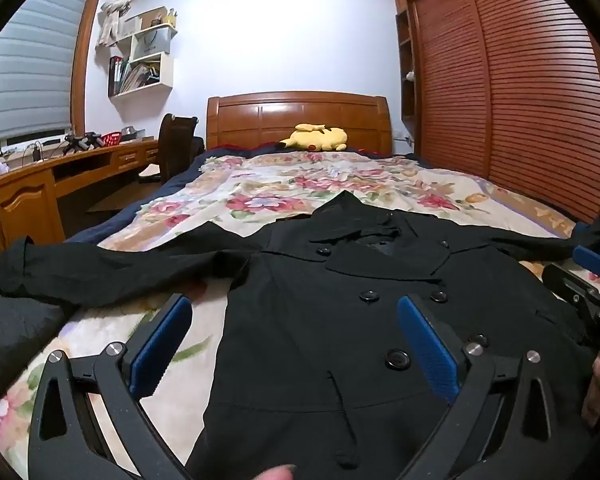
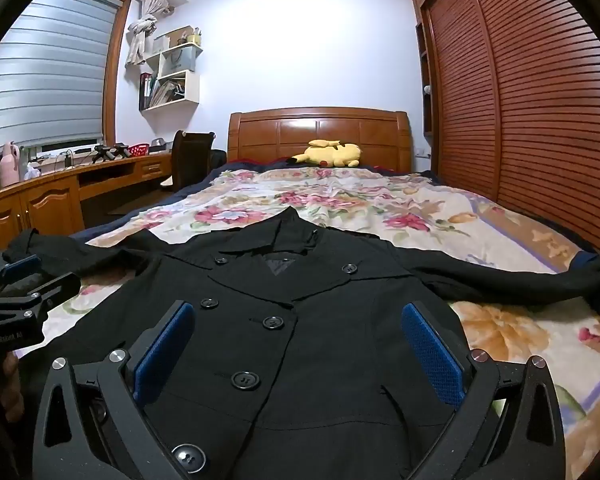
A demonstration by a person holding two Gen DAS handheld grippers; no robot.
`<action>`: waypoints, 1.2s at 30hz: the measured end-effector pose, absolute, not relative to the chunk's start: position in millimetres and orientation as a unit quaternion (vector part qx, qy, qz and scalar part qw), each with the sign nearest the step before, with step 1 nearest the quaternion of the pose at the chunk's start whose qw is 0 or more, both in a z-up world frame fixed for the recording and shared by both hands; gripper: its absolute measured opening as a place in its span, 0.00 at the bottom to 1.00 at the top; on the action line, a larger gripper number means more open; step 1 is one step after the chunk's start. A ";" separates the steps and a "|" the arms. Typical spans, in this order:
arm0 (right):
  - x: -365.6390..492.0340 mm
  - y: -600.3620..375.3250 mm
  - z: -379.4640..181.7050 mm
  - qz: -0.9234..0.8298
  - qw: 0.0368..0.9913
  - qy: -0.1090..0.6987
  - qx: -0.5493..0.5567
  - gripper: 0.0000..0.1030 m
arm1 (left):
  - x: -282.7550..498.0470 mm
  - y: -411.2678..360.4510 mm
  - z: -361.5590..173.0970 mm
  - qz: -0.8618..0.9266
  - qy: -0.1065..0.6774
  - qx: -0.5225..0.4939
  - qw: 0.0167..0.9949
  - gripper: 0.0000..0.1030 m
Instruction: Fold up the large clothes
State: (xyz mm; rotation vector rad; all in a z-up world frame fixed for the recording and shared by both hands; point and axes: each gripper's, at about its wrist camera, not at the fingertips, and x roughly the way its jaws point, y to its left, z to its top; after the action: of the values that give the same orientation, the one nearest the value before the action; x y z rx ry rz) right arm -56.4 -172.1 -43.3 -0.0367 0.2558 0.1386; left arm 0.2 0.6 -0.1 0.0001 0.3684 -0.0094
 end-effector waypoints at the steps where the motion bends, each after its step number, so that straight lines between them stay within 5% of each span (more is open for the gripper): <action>1: -56.4 -172.1 -43.3 0.069 0.989 0.127 -0.018 1.00 | 0.1 0.4 0.0 -0.004 0.183 0.001 0.983 1.00; 36: -58.1 -172.9 -43.2 0.069 0.990 0.122 -0.012 1.00 | -5.2 -4.3 4.6 0.001 0.169 0.014 0.985 1.00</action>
State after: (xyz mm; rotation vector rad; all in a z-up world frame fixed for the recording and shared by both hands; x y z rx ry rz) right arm -58.1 -172.9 -43.2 -0.0240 0.2450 0.1390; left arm -5.2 -4.3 4.6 0.0286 0.3405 0.0024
